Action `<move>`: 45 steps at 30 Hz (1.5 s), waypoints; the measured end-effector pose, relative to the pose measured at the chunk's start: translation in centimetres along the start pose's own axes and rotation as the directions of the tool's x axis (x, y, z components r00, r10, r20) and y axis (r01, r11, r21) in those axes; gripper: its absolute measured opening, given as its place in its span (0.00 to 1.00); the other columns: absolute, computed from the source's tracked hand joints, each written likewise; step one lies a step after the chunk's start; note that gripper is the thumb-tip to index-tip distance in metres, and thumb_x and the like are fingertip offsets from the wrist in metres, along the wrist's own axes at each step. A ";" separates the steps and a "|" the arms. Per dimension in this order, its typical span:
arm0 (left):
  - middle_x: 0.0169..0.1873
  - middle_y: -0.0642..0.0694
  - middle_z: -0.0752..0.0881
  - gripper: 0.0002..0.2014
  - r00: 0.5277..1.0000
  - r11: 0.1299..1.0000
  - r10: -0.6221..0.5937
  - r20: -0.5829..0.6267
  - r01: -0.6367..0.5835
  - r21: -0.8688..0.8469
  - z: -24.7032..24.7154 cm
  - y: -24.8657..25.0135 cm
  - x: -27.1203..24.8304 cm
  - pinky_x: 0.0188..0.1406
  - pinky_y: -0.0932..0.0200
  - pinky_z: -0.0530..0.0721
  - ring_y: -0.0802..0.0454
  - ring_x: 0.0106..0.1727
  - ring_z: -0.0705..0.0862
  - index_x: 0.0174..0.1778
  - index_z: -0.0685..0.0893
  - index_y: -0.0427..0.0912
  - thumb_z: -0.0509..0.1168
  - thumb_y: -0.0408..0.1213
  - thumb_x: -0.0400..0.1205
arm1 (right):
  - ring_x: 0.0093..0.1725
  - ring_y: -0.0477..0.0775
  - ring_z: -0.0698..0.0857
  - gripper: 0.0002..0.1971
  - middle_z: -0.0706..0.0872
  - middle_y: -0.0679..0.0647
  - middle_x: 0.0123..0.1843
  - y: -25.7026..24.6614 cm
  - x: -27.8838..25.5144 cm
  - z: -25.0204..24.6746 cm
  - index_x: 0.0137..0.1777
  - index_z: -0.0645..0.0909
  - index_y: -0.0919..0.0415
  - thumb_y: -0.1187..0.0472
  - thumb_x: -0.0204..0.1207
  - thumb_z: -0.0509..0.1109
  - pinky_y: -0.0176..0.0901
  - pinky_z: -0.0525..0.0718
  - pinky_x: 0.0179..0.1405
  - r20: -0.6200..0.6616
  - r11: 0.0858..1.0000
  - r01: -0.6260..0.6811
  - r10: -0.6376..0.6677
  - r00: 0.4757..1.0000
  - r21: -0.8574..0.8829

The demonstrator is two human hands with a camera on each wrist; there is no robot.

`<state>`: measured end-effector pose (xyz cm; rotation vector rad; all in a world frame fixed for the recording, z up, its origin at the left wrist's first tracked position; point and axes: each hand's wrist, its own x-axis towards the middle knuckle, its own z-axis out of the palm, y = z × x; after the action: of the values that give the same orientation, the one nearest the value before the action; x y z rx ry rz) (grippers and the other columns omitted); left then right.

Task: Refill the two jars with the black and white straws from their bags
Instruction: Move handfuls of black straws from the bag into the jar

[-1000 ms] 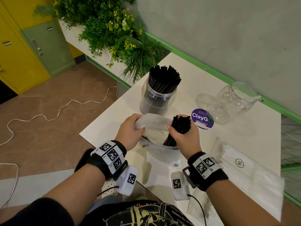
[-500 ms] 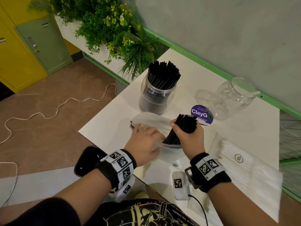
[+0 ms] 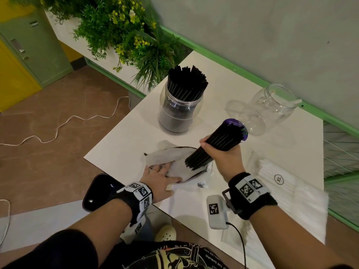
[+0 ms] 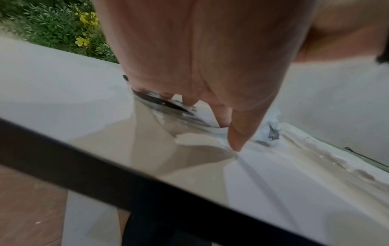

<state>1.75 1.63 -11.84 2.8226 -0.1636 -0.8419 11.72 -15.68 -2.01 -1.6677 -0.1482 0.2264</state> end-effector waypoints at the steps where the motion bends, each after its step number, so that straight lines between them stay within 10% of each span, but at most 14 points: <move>1: 0.83 0.46 0.38 0.28 1.000 1.000 -0.018 0.009 0.018 -0.001 -0.4 -0.2 0.3 0.77 0.31 0.47 0.38 0.83 0.45 0.76 0.56 0.74 0.56 0.59 0.80 | 0.49 0.56 0.88 0.03 0.89 0.62 0.45 -1.3 0.5 0.0 0.44 0.85 0.73 0.75 0.72 0.74 0.42 0.85 0.53 -0.016 0.999 0.046 -0.046 0.999 0.020; 8: 0.83 0.42 0.53 0.26 0.994 0.977 0.015 0.112 0.009 -0.211 -5.9 -0.7 0.0 0.80 0.45 0.52 0.41 0.83 0.52 0.80 0.62 0.59 0.56 0.48 0.84 | 0.56 0.75 0.84 0.10 0.88 0.61 0.44 -10.3 4.3 0.1 0.38 0.87 0.57 0.74 0.71 0.75 0.64 0.83 0.61 -0.017 0.954 0.261 -0.261 0.965 0.147; 14: 0.54 0.45 0.86 0.09 0.984 0.585 0.027 -0.179 -0.160 -0.795 -12.4 -4.2 -1.9 0.59 0.53 0.83 0.53 0.51 0.85 0.51 0.86 0.48 0.62 0.32 0.81 | 0.55 0.66 0.88 0.09 0.90 0.57 0.45 -12.9 7.5 3.0 0.38 0.89 0.53 0.70 0.69 0.77 0.64 0.83 0.61 0.087 0.959 0.283 -0.285 0.955 0.035; 17: 0.54 0.51 0.82 0.10 0.868 0.687 -0.122 -0.482 -0.277 -0.672 -15.2 -6.9 -0.9 0.47 0.67 0.78 0.59 0.48 0.82 0.52 0.82 0.53 0.64 0.33 0.80 | 0.53 0.65 0.88 0.08 0.90 0.58 0.44 -13.8 9.2 4.3 0.38 0.88 0.56 0.71 0.69 0.77 0.65 0.83 0.62 0.078 0.954 0.301 -0.301 0.950 0.013; 21: 0.64 0.48 0.74 0.21 0.722 0.904 0.018 -0.692 -0.307 -0.297 -18.2 -9.3 1.4 0.65 0.56 0.70 0.47 0.65 0.73 0.67 0.77 0.50 0.66 0.34 0.77 | 0.54 0.68 0.88 0.06 0.90 0.62 0.46 -15.3 11.8 5.1 0.37 0.88 0.56 0.68 0.66 0.79 0.66 0.83 0.61 0.075 0.955 0.298 -0.297 0.952 0.001; 26: 0.73 0.46 0.69 0.25 0.773 0.969 0.155 -0.614 -0.241 -0.059 -19.3 -9.7 2.5 0.72 0.48 0.67 0.43 0.73 0.67 0.72 0.72 0.50 0.64 0.37 0.78 | 0.53 0.65 0.89 0.06 0.90 0.62 0.47 -15.2 14.3 5.9 0.44 0.86 0.68 0.71 0.68 0.78 0.61 0.85 0.60 0.068 0.967 0.254 -0.252 0.965 -0.032; 34: 0.74 0.52 0.69 0.28 0.780 0.977 0.213 -0.589 -0.183 0.111 -19.1 -11.0 3.4 0.67 0.45 0.75 0.46 0.75 0.66 0.75 0.64 0.59 0.60 0.41 0.78 | 0.49 0.46 0.89 0.14 0.90 0.51 0.46 -9.9 14.6 7.4 0.47 0.86 0.61 0.59 0.64 0.83 0.49 0.86 0.57 0.012 0.971 0.157 -0.158 0.987 -0.182; 37: 0.70 0.51 0.72 0.23 0.761 0.966 0.195 -0.618 -0.258 -0.012 -19.4 -11.3 3.8 0.64 0.47 0.75 0.45 0.70 0.70 0.71 0.71 0.56 0.62 0.42 0.79 | 0.52 0.34 0.85 0.25 0.87 0.47 0.53 -9.2 14.3 6.4 0.56 0.81 0.55 0.53 0.61 0.85 0.30 0.82 0.51 -0.043 0.947 0.208 -0.225 0.973 -0.243; 45: 0.73 0.55 0.68 0.41 0.883 0.712 -0.041 -0.468 -0.303 -0.634 -21.5 -10.2 5.8 0.75 0.52 0.67 0.55 0.75 0.67 0.81 0.59 0.50 0.71 0.54 0.75 | 0.78 0.50 0.62 0.61 0.61 0.48 0.80 -5.2 15.1 2.0 0.83 0.54 0.45 0.29 0.52 0.80 0.55 0.65 0.78 0.126 0.856 0.055 0.012 0.992 -0.514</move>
<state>18.92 13.87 0.58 2.1503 0.0211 -0.1179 26.10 -9.74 2.05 -2.1897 -0.3470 0.2914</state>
